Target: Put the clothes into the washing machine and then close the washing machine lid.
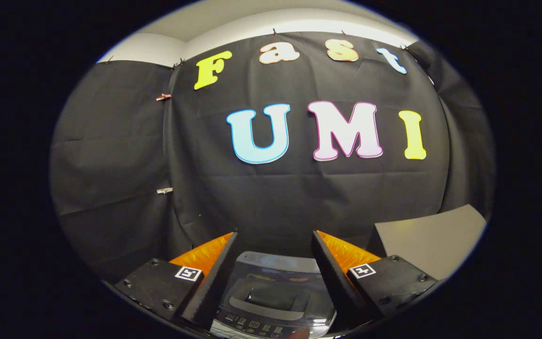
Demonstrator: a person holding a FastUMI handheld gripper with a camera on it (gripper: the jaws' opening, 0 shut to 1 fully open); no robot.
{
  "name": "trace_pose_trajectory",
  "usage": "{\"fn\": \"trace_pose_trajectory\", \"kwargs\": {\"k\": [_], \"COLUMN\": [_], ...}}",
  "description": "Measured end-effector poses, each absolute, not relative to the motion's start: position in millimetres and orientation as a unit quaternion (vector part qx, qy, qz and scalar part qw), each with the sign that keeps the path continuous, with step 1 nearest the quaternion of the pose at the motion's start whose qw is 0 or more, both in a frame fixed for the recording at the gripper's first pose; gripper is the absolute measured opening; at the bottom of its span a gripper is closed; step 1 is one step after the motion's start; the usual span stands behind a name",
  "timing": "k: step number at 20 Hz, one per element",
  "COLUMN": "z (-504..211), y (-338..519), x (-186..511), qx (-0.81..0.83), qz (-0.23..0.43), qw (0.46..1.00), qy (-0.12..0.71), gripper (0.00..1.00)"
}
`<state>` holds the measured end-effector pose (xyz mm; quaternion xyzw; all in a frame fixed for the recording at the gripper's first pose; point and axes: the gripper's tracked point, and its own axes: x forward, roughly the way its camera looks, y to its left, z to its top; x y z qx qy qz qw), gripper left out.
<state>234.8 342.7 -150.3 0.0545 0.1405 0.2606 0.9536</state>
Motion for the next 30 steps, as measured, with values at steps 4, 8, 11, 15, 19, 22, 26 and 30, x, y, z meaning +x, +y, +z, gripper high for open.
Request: {"fn": "trace_pose_trajectory", "kwargs": {"k": [4,8,11,15,19,22,26,30], "z": [-134,-125,-121,-124,-109,-95,-89,-79], "y": [311,260,217,164,114,93,77,79], "x": [216,196,177,142,106,78,53,31], "qx": [0.066,0.061,0.072,0.078,0.073,0.064,0.032,0.013], "qz": [0.257,0.238,0.215,0.178,0.142,0.125,0.097,0.084], "qw": [0.956,0.964,0.969,0.975,0.984,0.988,0.993,0.996], "qy": [0.124,0.107,0.102,0.109,0.080,0.058,0.052,0.028], "gripper": [0.98,0.98,0.98,0.98,0.98,0.98,0.98,0.99]}}
